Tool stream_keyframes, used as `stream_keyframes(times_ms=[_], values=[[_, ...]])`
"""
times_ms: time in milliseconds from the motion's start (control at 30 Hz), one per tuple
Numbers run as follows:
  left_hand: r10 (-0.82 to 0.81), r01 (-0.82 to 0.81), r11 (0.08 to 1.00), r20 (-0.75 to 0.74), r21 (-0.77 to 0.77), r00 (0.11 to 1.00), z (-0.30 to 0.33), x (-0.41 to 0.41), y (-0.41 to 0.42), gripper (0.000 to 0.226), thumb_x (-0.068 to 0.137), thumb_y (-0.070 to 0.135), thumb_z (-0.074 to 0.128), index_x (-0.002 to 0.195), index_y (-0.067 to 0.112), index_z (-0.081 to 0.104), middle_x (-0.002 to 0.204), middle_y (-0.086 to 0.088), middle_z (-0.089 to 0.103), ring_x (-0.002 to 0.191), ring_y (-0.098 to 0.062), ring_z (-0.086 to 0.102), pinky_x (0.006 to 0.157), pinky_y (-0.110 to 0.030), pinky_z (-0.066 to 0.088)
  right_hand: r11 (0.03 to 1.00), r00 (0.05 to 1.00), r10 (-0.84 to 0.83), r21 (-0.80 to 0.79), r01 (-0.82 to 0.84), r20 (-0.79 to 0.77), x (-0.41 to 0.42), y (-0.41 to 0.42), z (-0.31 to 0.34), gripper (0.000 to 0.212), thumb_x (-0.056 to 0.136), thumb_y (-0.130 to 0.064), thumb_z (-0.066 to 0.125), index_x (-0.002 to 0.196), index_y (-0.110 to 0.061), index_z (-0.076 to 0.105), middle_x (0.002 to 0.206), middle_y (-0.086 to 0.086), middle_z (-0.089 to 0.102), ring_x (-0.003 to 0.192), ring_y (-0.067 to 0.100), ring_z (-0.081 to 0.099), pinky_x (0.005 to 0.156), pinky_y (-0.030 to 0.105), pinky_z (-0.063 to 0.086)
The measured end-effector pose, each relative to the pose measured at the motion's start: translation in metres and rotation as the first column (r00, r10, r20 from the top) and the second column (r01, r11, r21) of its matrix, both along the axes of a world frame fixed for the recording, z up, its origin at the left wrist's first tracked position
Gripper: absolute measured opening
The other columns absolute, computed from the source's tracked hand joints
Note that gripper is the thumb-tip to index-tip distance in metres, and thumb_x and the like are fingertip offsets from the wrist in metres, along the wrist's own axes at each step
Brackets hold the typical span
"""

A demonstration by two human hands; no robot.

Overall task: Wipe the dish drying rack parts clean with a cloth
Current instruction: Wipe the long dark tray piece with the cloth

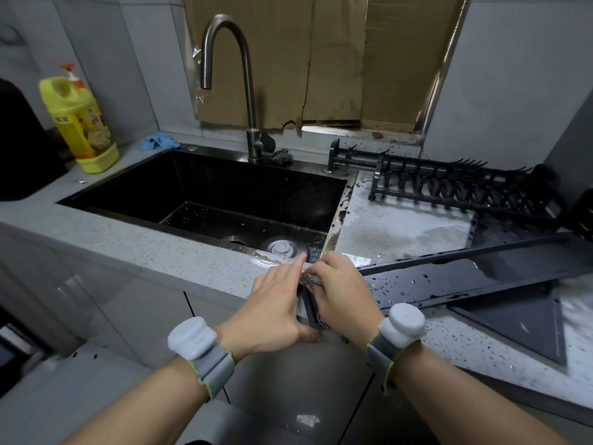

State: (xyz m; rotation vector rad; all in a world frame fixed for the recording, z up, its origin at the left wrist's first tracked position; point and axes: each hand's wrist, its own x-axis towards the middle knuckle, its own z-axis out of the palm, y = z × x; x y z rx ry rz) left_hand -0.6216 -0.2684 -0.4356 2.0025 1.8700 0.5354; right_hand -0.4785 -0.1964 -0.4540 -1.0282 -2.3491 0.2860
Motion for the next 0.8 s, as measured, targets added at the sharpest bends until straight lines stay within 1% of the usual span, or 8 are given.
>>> stream_keyframes(times_ms=[133,200,300,400,500,600,700,800], values=[[0.019,-0.019,1.0,0.001,0.005,1.0,-0.003,-0.001,0.0,0.134,0.062,0.059,0.084,0.159,0.025,-0.002,0.138,0.009,0.034,0.131,-0.014,0.026,0.115,-0.036,0.022,0.986,0.984,-0.165,0.031,0.163,0.069,0.001,0.003,0.002,0.017,0.091,-0.017,0.051,0.101,-0.012,0.064,0.105,0.003,0.052,0.102,0.025,0.046,0.08,0.046,0.049],[0.023,-0.023,1.0,0.001,0.009,1.0,-0.003,0.0,0.0,0.134,0.062,0.059,0.084,0.159,0.025,-0.001,0.14,0.009,0.034,0.133,-0.013,0.025,0.115,-0.034,0.022,0.995,0.992,-0.092,0.041,0.088,0.089,-0.003,0.0,0.003,0.023,0.088,-0.016,0.048,0.101,-0.011,0.066,0.105,0.004,0.052,0.1,0.025,0.046,0.078,0.047,0.049],[0.021,-0.021,0.999,-0.016,0.028,1.0,-0.004,0.002,-0.001,0.131,0.064,0.06,0.081,0.159,0.025,-0.001,0.142,0.009,0.032,0.135,-0.014,0.024,0.116,-0.034,0.021,0.999,0.99,0.034,0.025,-0.038,0.138,0.002,0.003,0.006,0.029,0.088,-0.014,0.05,0.11,-0.014,0.068,0.108,0.002,0.053,0.102,0.024,0.047,0.081,0.043,0.048],[0.023,-0.02,0.998,-0.061,0.051,0.998,-0.006,0.004,-0.002,0.126,0.067,0.062,0.077,0.159,0.025,-0.001,0.144,0.007,0.031,0.136,-0.015,0.024,0.117,-0.036,0.022,0.999,0.982,-0.044,0.035,0.038,0.184,0.022,0.02,0.011,0.024,0.095,-0.017,0.051,0.112,-0.013,0.068,0.11,0.002,0.055,0.104,0.023,0.048,0.084,0.037,0.045],[0.024,-0.02,0.998,-0.073,0.056,0.997,-0.006,0.005,-0.002,0.123,0.07,0.062,0.077,0.158,0.024,0.001,0.147,0.006,0.029,0.137,-0.016,0.024,0.118,-0.037,0.022,0.995,0.978,-0.099,0.029,0.095,0.183,0.032,0.026,0.013,0.025,0.097,-0.019,0.051,0.113,-0.013,0.069,0.111,0.002,0.056,0.105,0.022,0.047,0.087,0.034,0.044],[0.015,-0.009,0.999,-0.104,0.049,0.994,-0.004,0.006,-0.003,0.121,0.07,0.064,0.076,0.158,0.023,0.004,0.15,0.006,0.026,0.139,-0.016,0.022,0.118,-0.036,0.021,0.996,0.994,-0.087,-0.025,0.089,0.071,0.032,0.021,0.021,0.024,0.096,-0.018,0.057,0.115,-0.016,0.071,0.11,0.0,0.059,0.107,0.021,0.05,0.088,0.026,0.038],[-0.004,0.006,1.0,-0.132,0.014,0.991,0.001,0.01,0.004,0.117,0.063,0.075,0.072,0.154,0.025,0.019,0.144,0.009,0.028,0.135,-0.014,0.024,0.115,-0.035,0.025,0.997,0.995,-0.071,-0.02,0.07,-0.076,0.033,0.012,0.028,0.02,0.093,-0.017,0.063,0.11,-0.017,0.073,0.106,-0.002,0.06,0.103,0.017,0.052,0.086,0.022,0.036],[0.007,-0.004,1.0,-0.127,0.024,0.992,0.007,0.015,0.016,0.087,0.055,0.078,0.072,0.122,0.03,0.045,0.123,0.011,0.04,0.119,-0.013,0.033,0.102,-0.033,0.034,0.996,0.999,0.028,-0.088,-0.026,0.017,0.03,0.0,0.021,0.022,0.094,-0.019,0.061,0.112,-0.019,0.072,0.11,0.0,0.058,0.107,0.02,0.051,0.094,0.032,0.042]])
